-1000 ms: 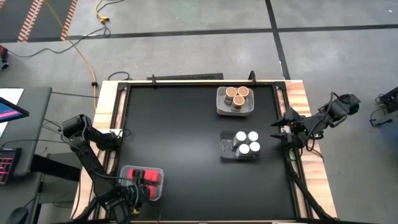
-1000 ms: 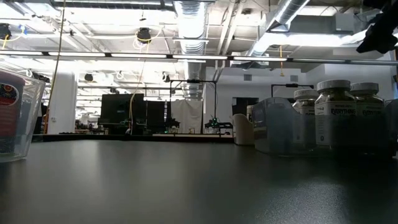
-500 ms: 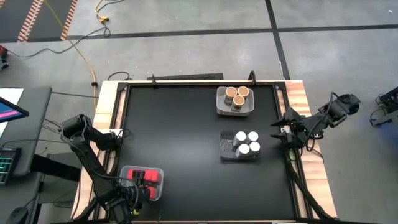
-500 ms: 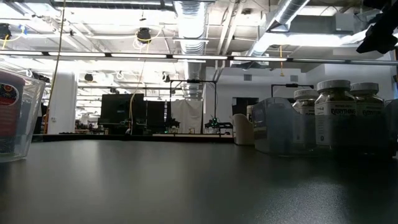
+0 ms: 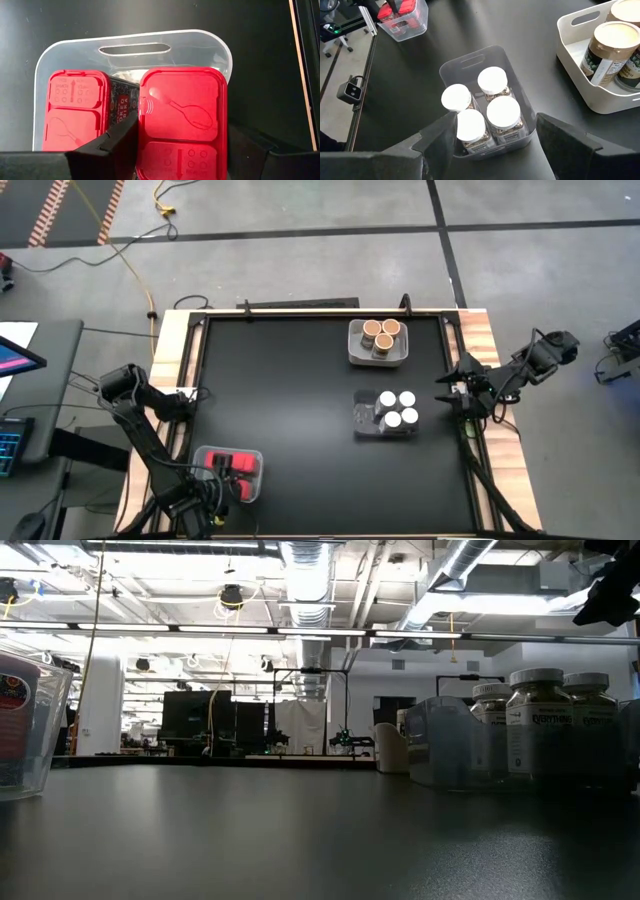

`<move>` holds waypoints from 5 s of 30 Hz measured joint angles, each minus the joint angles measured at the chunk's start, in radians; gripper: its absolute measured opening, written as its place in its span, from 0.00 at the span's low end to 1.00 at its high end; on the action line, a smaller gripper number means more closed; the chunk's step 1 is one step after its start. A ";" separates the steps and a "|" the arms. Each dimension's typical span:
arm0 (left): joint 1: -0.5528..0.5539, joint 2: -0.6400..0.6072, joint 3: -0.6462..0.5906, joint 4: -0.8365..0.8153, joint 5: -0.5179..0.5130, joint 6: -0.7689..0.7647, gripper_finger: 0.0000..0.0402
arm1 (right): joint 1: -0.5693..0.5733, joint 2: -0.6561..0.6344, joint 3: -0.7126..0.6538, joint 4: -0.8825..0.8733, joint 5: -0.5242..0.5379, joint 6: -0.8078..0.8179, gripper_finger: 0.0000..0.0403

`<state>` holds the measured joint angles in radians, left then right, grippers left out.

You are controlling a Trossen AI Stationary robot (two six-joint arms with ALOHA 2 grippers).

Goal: Sort spices by type
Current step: Put the red spice can in the transparent bin, then return to Home Position

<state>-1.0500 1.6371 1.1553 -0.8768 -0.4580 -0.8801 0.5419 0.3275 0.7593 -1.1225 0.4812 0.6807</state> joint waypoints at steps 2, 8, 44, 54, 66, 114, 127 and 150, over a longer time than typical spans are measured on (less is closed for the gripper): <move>0.000 0.000 0.000 0.000 0.000 -0.003 0.58 | 0.000 0.000 0.000 0.000 0.000 0.000 0.73; 0.000 0.000 0.000 -0.003 0.000 -0.019 0.59 | 0.000 0.000 0.000 0.000 0.000 0.000 0.73; 0.004 -0.194 0.000 -0.023 0.007 0.077 0.65 | 0.000 0.000 0.000 0.000 0.000 -0.008 0.73; 0.100 -0.390 0.000 0.042 -0.186 0.376 0.65 | 0.000 0.000 0.000 0.000 0.000 -0.008 0.73; 0.512 -0.430 -0.076 0.360 -0.194 0.764 0.65 | 0.000 0.000 0.000 0.000 0.000 -0.009 0.73; 1.089 -1.214 -1.142 1.409 0.407 0.822 0.65 | 0.000 0.000 0.000 -0.033 0.000 -0.008 0.73; 1.094 -1.536 -1.145 1.078 0.343 0.791 0.65 | 0.000 0.000 0.000 -0.030 0.000 -0.007 0.73; 1.094 -1.633 -1.146 0.925 0.332 0.752 0.65 | -0.001 0.000 0.000 -0.030 0.000 -0.008 0.73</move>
<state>0.0441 0.0044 0.0090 0.0486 -0.1256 -0.1279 0.5411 0.3275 0.7593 -1.1522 0.4812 0.6731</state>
